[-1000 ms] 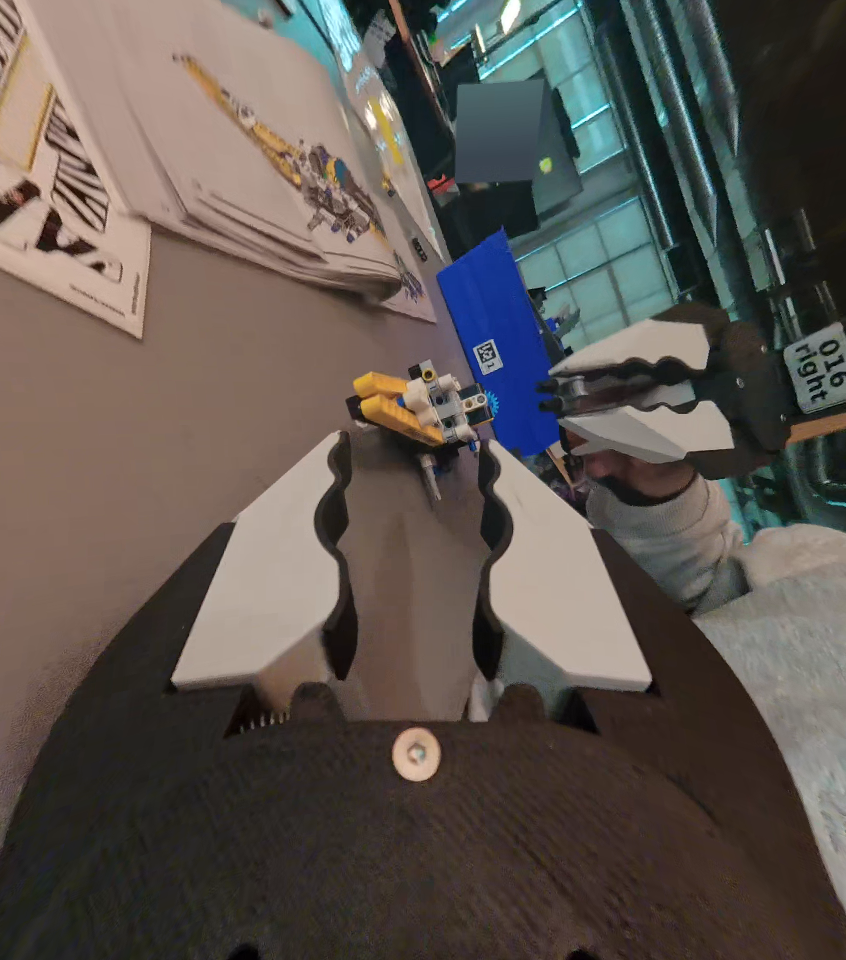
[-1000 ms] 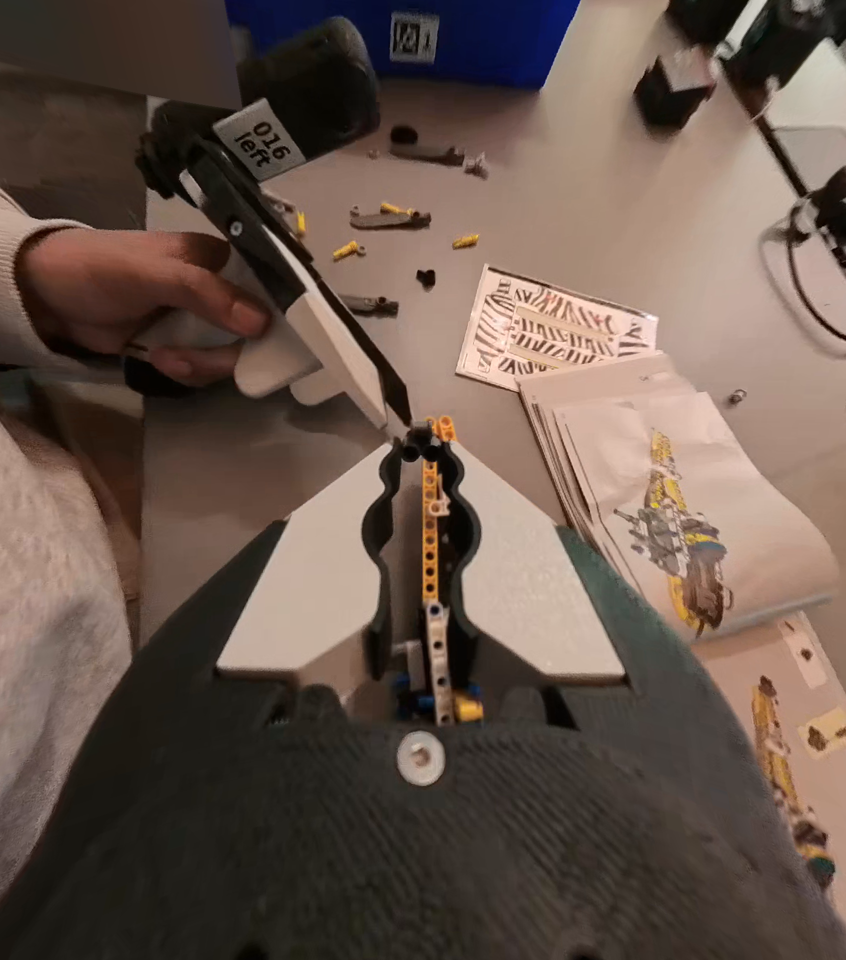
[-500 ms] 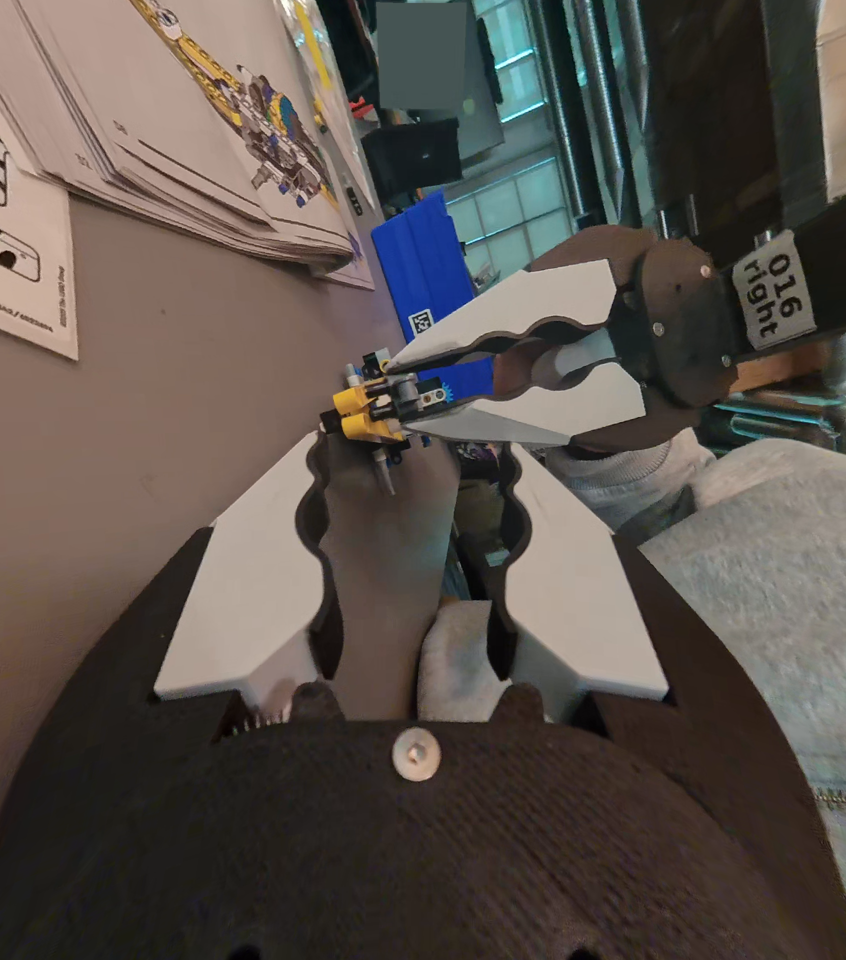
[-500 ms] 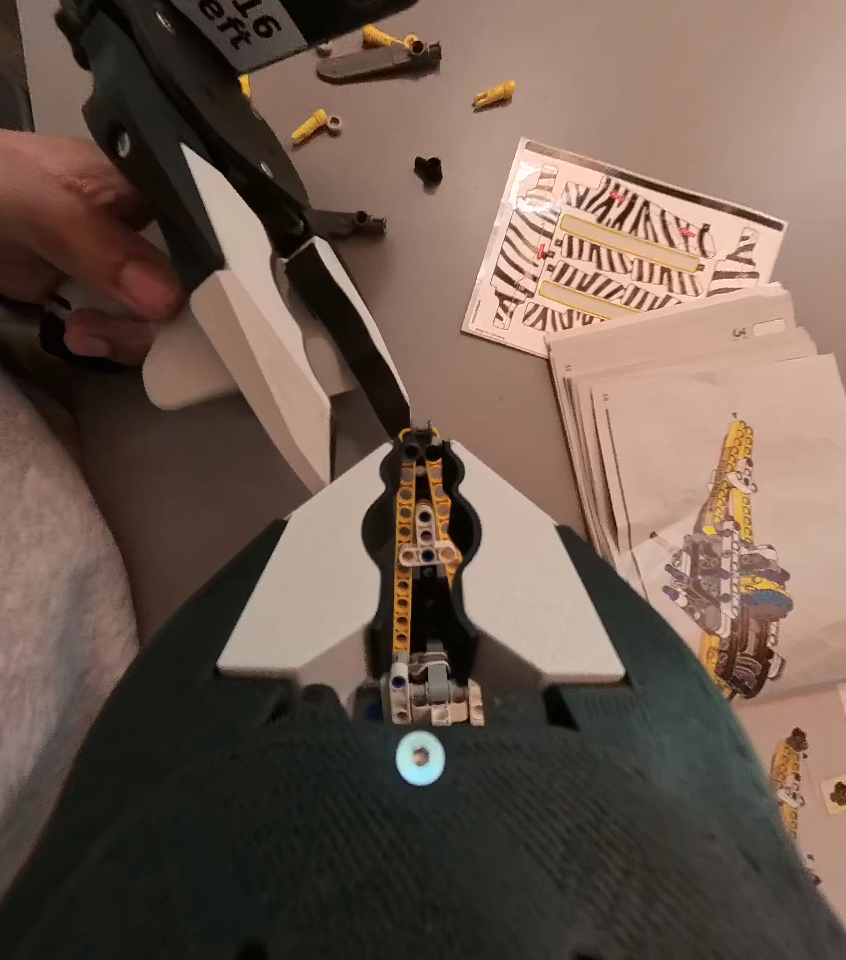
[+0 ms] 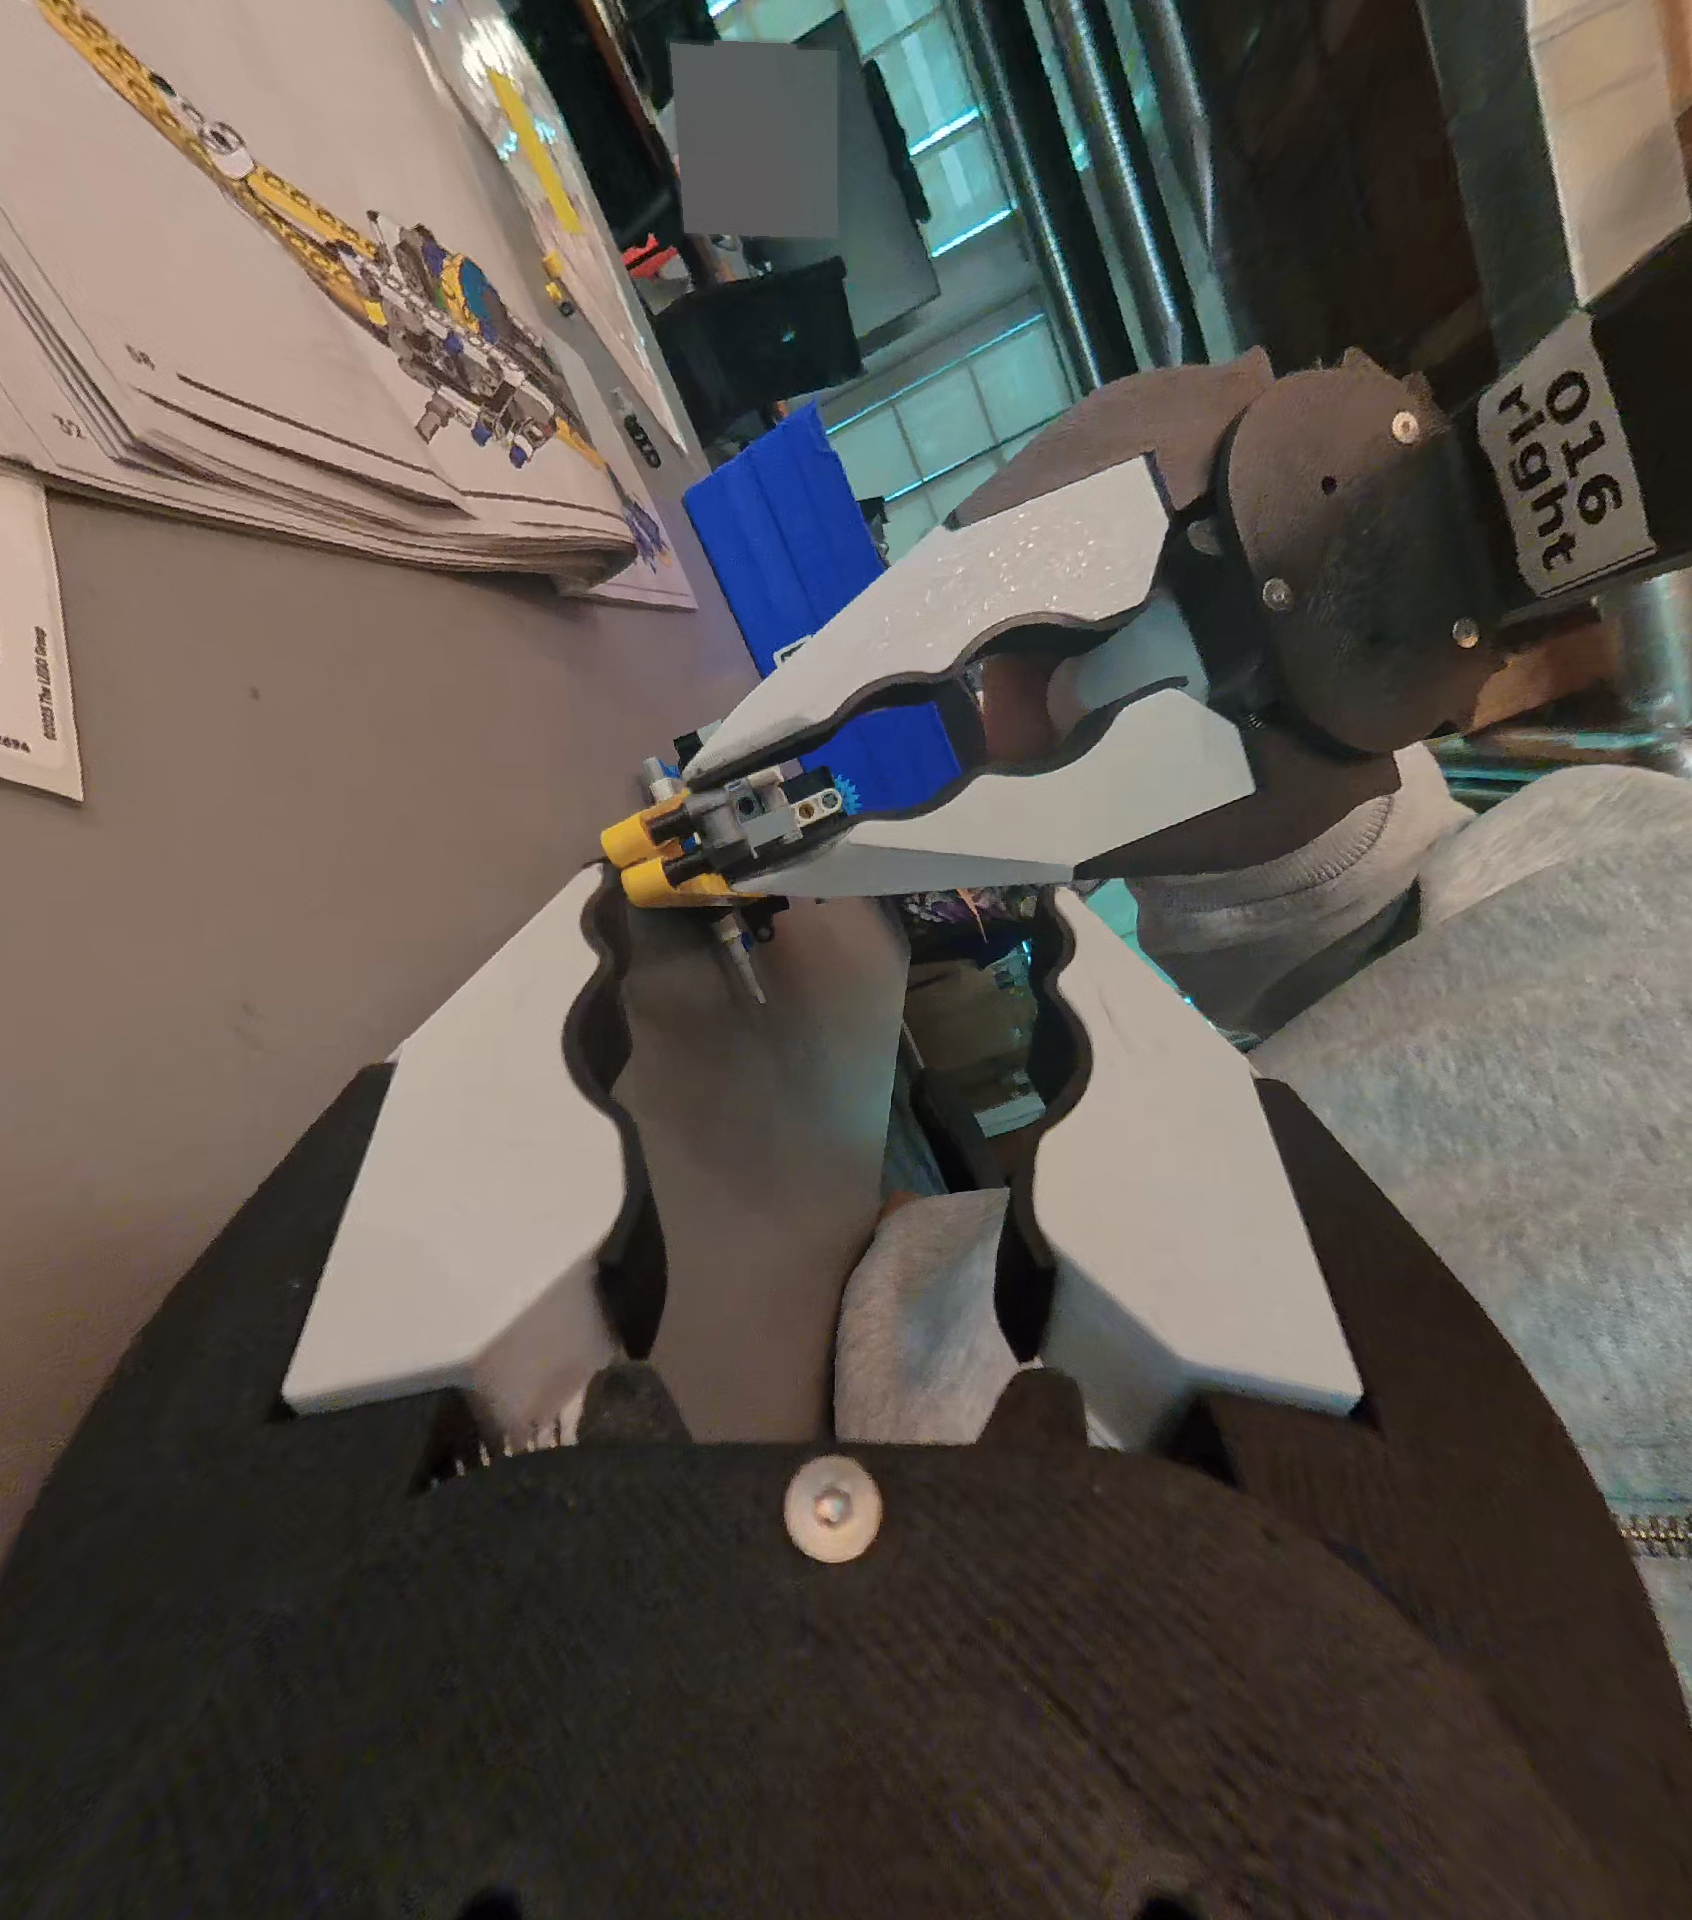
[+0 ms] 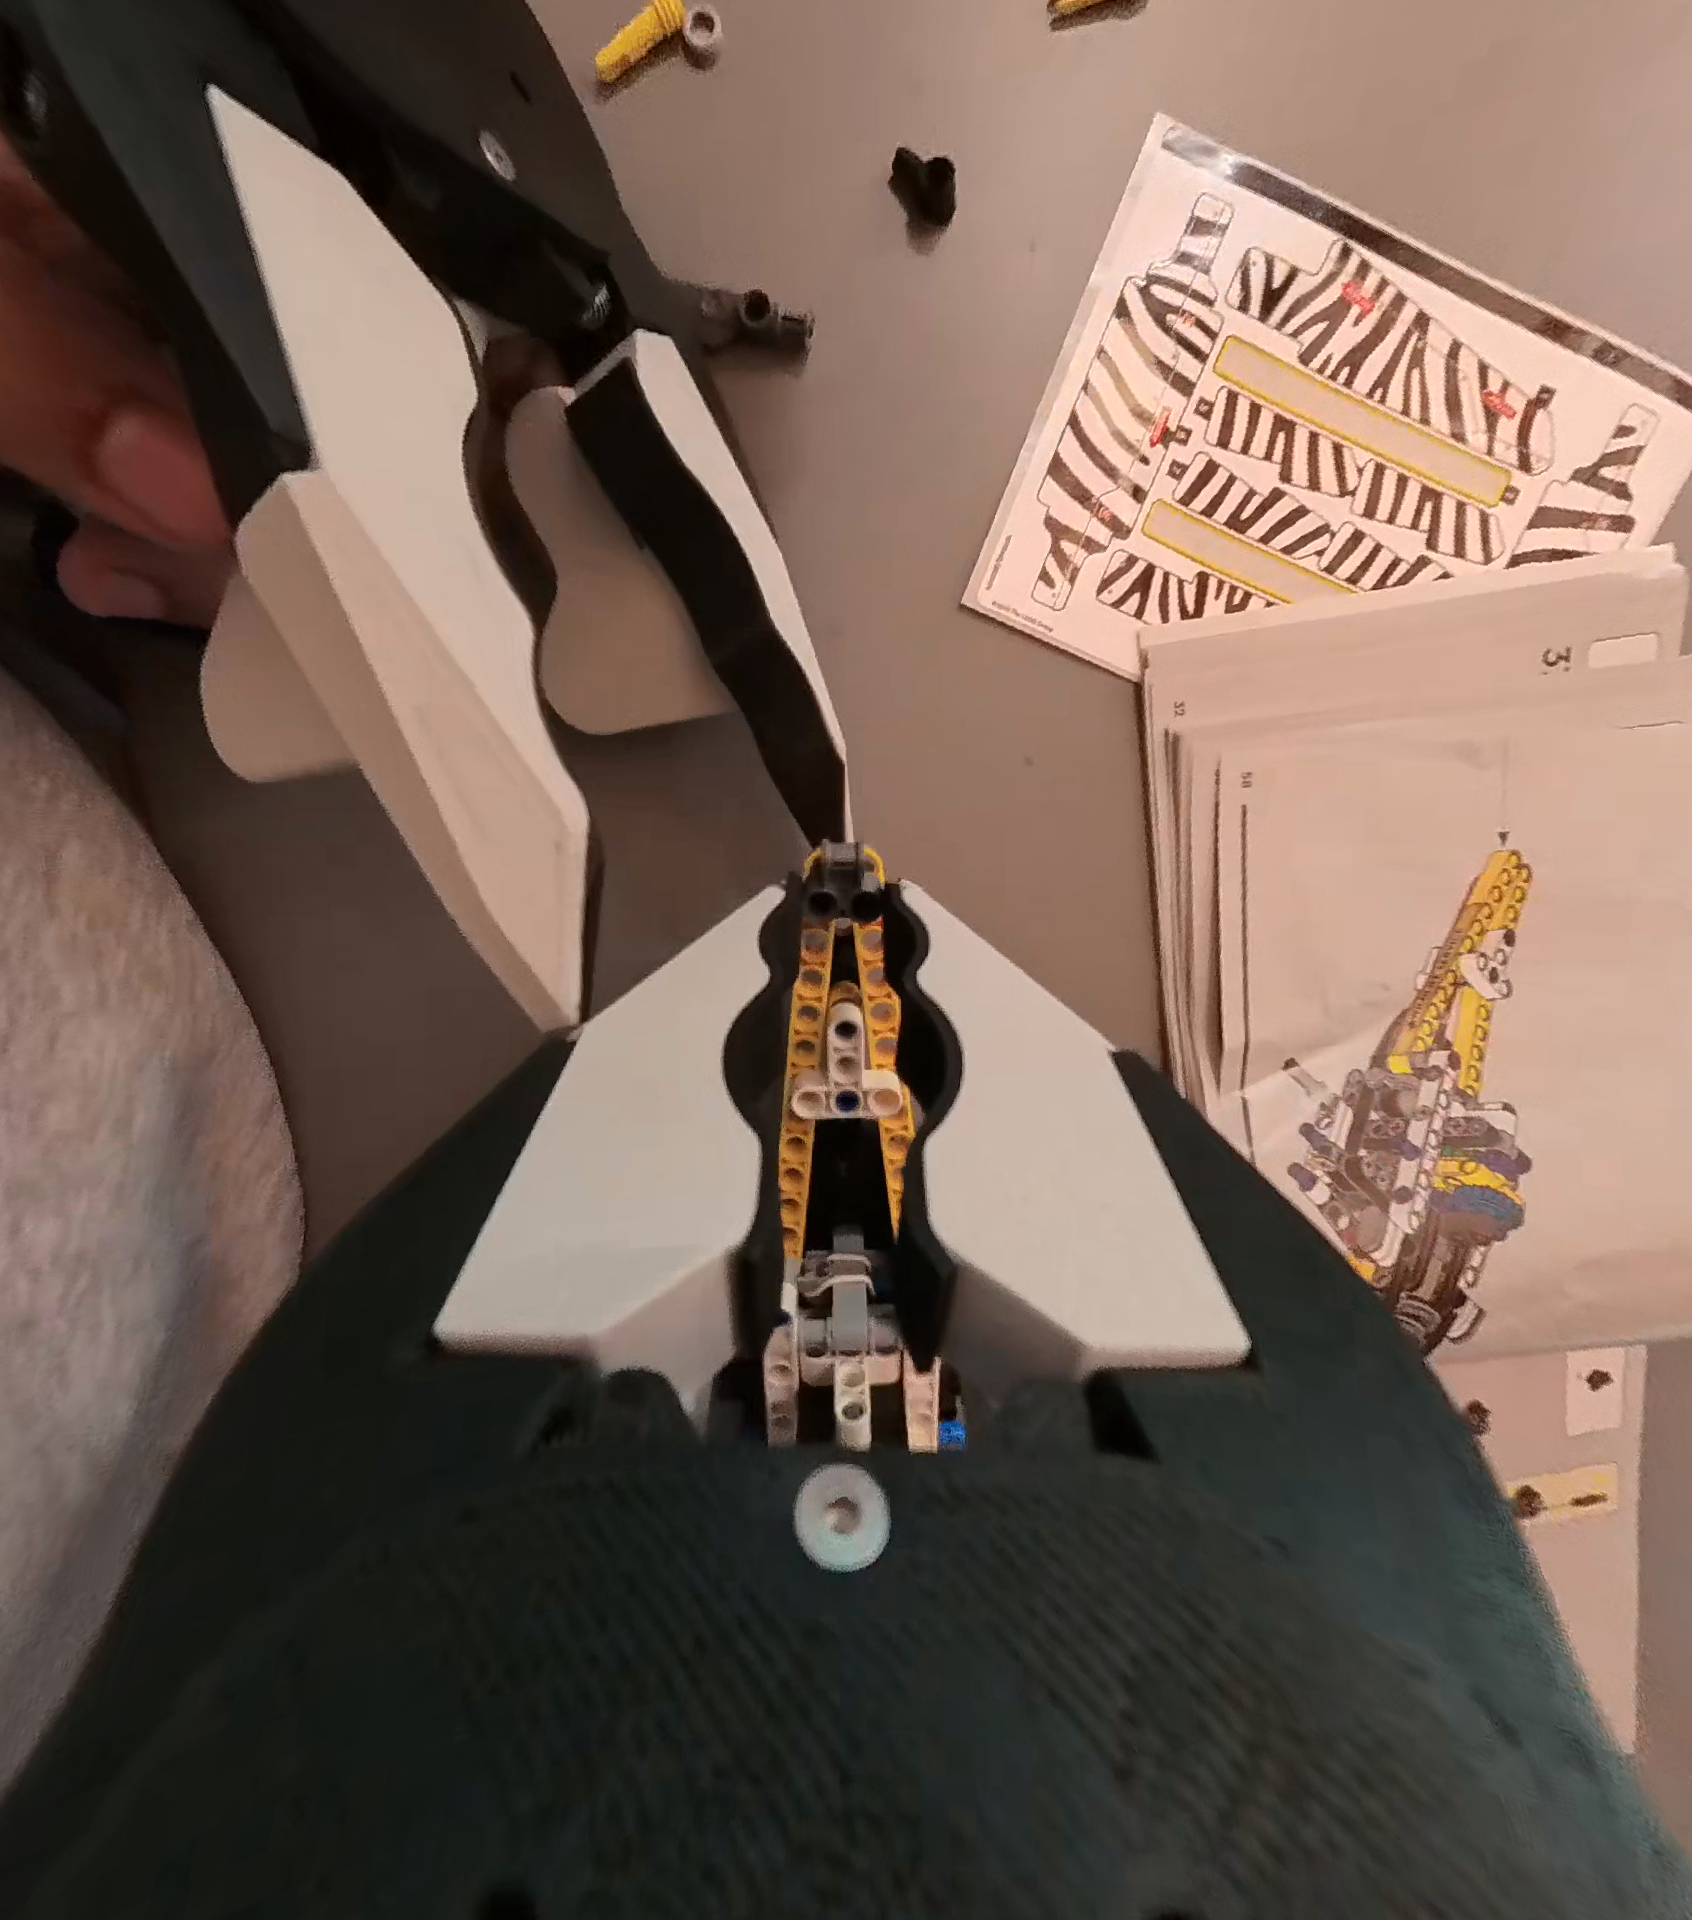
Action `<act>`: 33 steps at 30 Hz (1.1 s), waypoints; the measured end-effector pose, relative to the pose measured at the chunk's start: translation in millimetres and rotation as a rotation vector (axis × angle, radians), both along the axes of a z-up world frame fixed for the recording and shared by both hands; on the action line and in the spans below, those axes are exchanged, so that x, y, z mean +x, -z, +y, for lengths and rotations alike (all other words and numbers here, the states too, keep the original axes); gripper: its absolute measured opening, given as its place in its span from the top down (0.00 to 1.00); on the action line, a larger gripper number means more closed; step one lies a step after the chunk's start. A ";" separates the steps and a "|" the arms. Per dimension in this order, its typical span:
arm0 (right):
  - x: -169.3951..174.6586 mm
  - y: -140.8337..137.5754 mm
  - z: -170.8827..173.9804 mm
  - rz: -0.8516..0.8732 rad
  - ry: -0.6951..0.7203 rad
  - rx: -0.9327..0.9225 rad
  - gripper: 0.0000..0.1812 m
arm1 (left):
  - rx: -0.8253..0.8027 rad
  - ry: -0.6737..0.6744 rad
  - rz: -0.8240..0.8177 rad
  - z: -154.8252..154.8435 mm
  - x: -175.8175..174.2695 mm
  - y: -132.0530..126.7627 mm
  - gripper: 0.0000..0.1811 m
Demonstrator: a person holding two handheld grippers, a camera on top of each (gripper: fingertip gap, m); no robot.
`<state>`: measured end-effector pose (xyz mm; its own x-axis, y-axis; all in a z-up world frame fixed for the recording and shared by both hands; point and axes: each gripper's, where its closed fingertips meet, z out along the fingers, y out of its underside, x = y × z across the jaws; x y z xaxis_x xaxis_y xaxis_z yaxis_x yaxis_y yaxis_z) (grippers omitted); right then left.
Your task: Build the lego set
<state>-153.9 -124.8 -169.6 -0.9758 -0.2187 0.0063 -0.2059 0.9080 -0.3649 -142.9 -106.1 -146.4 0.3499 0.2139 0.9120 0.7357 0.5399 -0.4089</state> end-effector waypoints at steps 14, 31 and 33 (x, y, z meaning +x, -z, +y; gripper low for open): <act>1.2 3.0 4.5 0.021 -0.038 0.118 0.92 | 0.092 0.035 -0.038 3.8 0.9 0.2 0.54; 9.5 8.5 13.8 0.041 -0.063 0.179 0.92 | 0.141 0.082 -0.058 10.1 6.0 -1.3 0.50; 10.0 8.7 14.1 0.043 -0.069 0.184 0.92 | 0.140 0.084 -0.059 10.3 6.6 -1.0 0.50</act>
<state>-143.9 -110.7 -178.3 -0.9582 -0.2860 0.0018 -0.2815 0.9418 -0.1840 -136.3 -95.8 -145.3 0.3058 0.0555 0.9505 0.8012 0.5243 -0.2884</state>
